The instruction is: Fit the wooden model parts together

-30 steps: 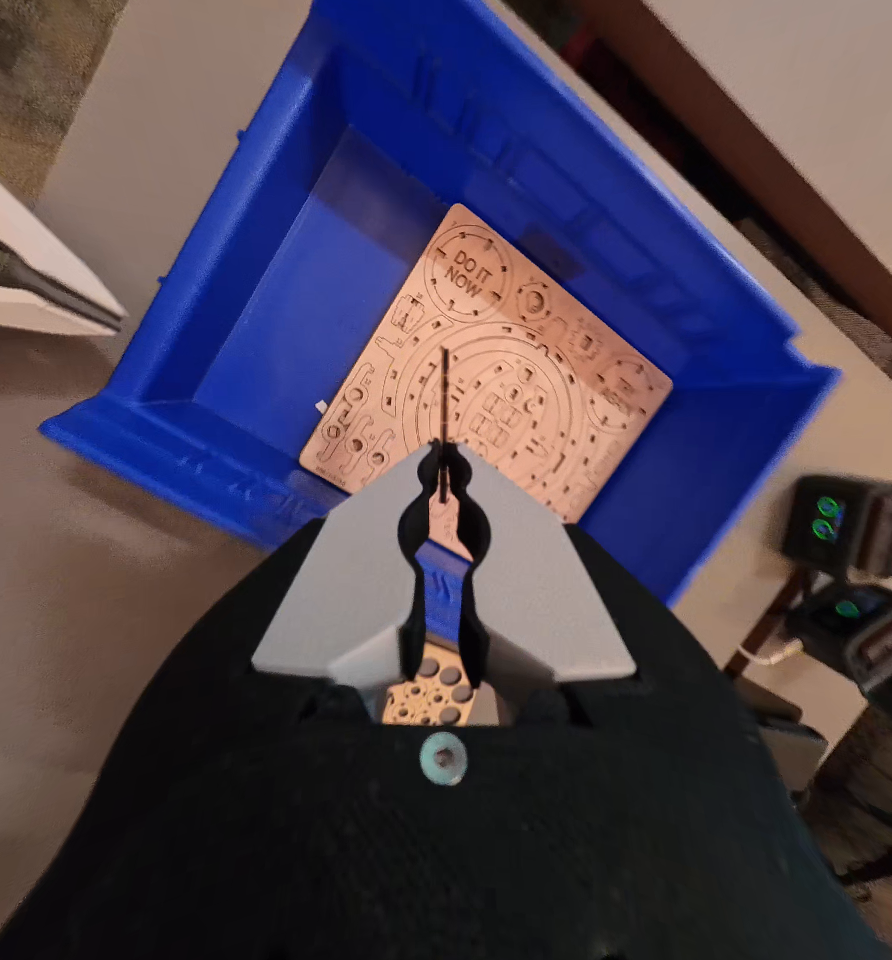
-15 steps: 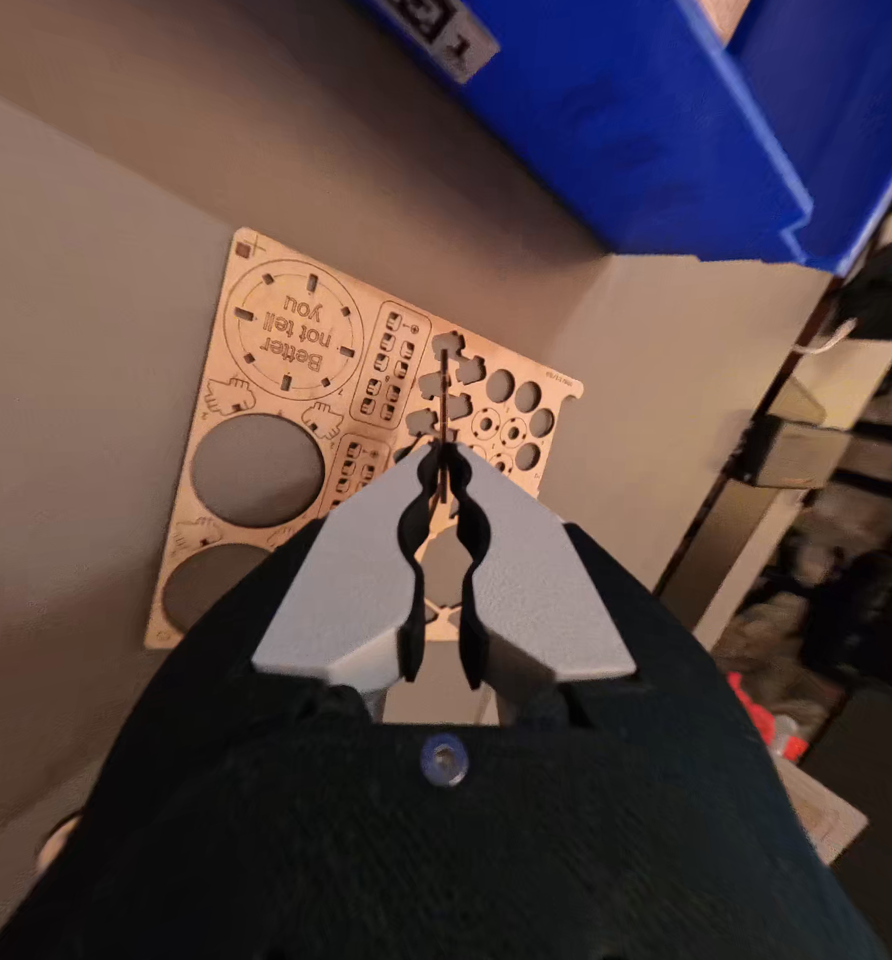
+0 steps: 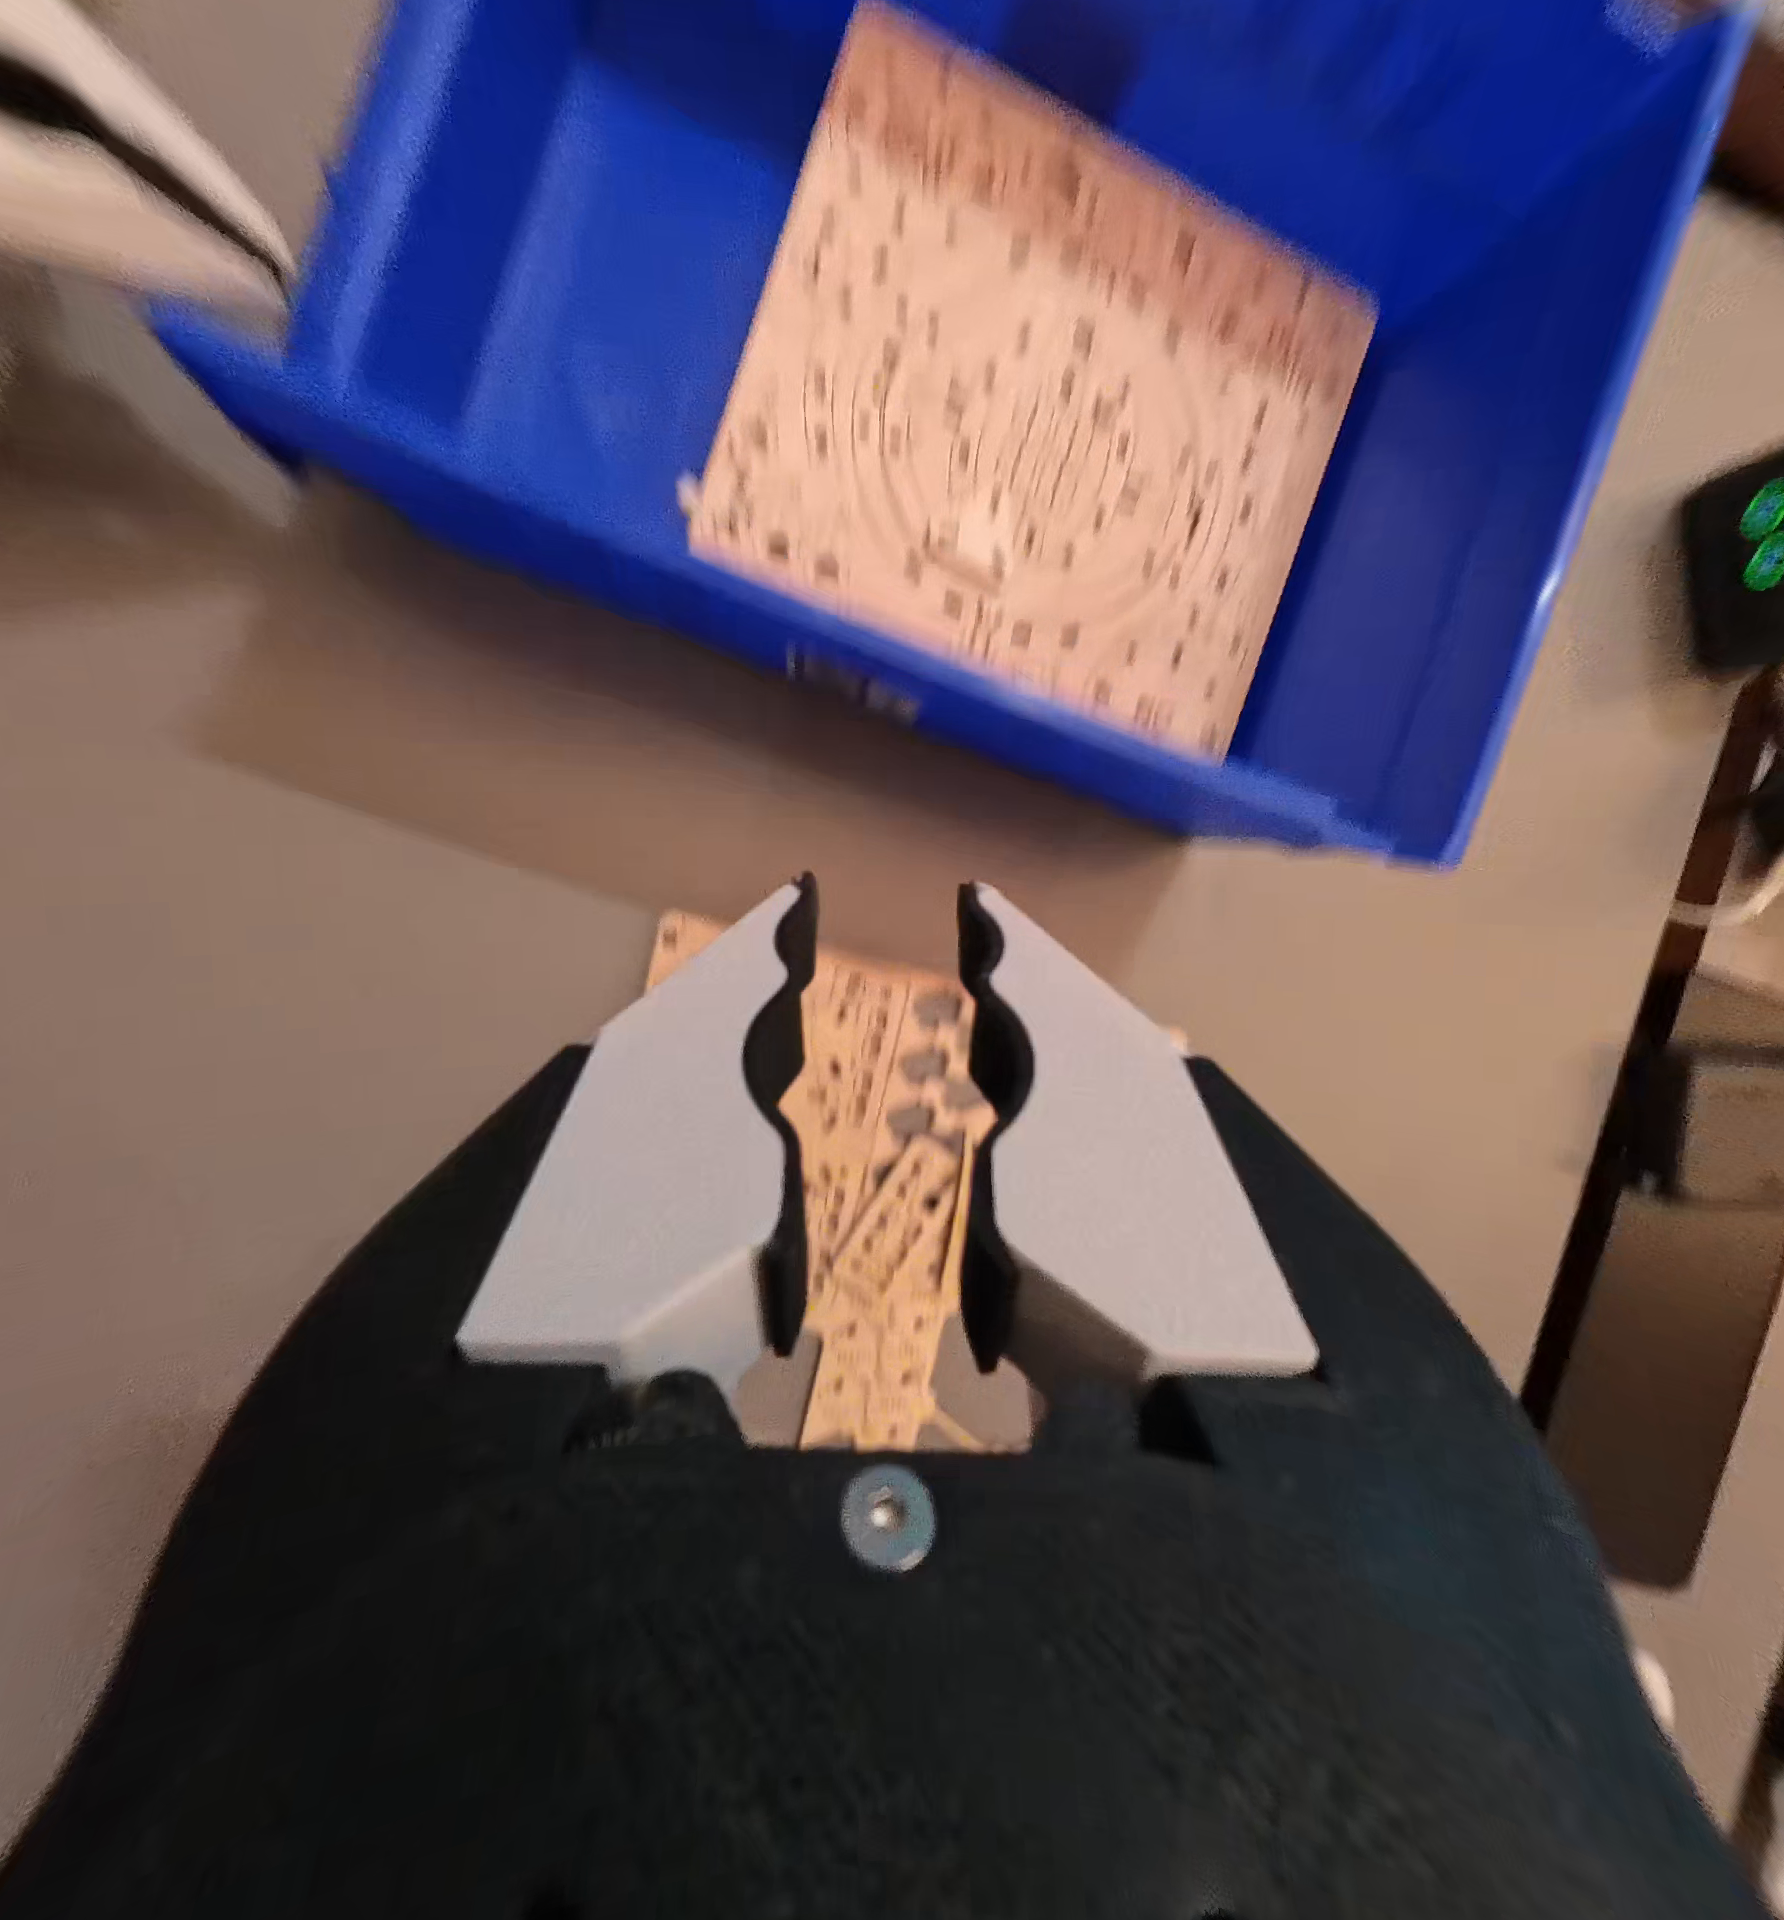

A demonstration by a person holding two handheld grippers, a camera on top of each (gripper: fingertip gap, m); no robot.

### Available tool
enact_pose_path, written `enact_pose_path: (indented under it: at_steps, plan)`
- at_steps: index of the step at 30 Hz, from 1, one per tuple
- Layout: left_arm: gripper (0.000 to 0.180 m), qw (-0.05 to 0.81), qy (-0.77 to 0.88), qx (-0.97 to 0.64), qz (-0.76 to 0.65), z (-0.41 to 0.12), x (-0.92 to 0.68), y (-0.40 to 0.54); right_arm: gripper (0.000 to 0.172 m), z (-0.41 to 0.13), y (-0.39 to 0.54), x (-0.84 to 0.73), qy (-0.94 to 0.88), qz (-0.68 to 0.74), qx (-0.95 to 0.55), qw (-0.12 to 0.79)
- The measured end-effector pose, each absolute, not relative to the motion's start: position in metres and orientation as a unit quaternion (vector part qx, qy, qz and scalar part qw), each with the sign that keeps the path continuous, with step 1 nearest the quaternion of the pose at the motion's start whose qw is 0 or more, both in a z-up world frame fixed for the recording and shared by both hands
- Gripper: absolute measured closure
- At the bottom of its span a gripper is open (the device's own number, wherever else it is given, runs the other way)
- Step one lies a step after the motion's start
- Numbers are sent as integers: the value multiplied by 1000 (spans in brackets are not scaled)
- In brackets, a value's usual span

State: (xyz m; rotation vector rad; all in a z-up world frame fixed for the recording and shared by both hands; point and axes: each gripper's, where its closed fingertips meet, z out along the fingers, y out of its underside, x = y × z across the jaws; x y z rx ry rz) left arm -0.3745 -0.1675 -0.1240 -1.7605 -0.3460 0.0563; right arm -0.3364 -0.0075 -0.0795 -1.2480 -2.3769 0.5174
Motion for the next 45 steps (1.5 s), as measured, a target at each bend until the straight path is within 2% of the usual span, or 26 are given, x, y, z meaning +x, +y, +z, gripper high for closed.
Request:
enact_pose_path:
  at_steps: [4, 8, 12, 15, 19, 22, 27, 30, 32, 34, 38, 43, 45]
  plan:
    - [180, 625, -151, -765, 24, -123, -375, -168, 147, -58, -37, -386, -856, 229, -422, 189]
    - [180, 628, -153, -762, 23, -122, -376, -170, 148, -90, -46, -424, -896, 171, -393, 117]
    - [180, 628, -152, -762, 27, -121, -376, -171, 126, -138, -32, -449, -908, 82, -411, 16]
    - [179, 628, -157, -761, 32, -122, -380, -172, 129, -162, -29, -456, -897, 64, -436, -42]
    - [178, 626, -164, -762, 34, -124, -384, -174, 135, -178, -22, -455, -899, 31, -432, -58]
    - [178, 627, -166, -760, 32, -124, -385, -174, 139, -177, -24, -455, -901, 36, -429, -59]
    - [178, 628, -165, -760, 35, -123, -384, -174, 129, -179, -27, -452, -910, 17, -410, -48]
    - [178, 627, -163, -761, 40, -122, -384, -174, 134, -181, -25, -453, -922, -17, -387, -10]
    - [178, 625, -162, -762, 41, -123, -384, -174, 146, -181, -30, -451, -925, -20, -379, -6]
    - [177, 623, -161, -764, 44, -123, -384, -174, 146, -177, -29, -453, -931, -23, -364, 17]
    - [178, 629, -161, -759, 51, -119, -384, -177, 146, -145, -33, -458, -923, 35, -379, 58]
    - [177, 638, -161, -751, 52, -113, -385, -180, 146, -65, -13, -423, -874, 141, -443, 141]
    - [178, 649, -154, -744, 51, -107, -381, -181, 146, -57, 5, -380, -847, 158, -490, 132]
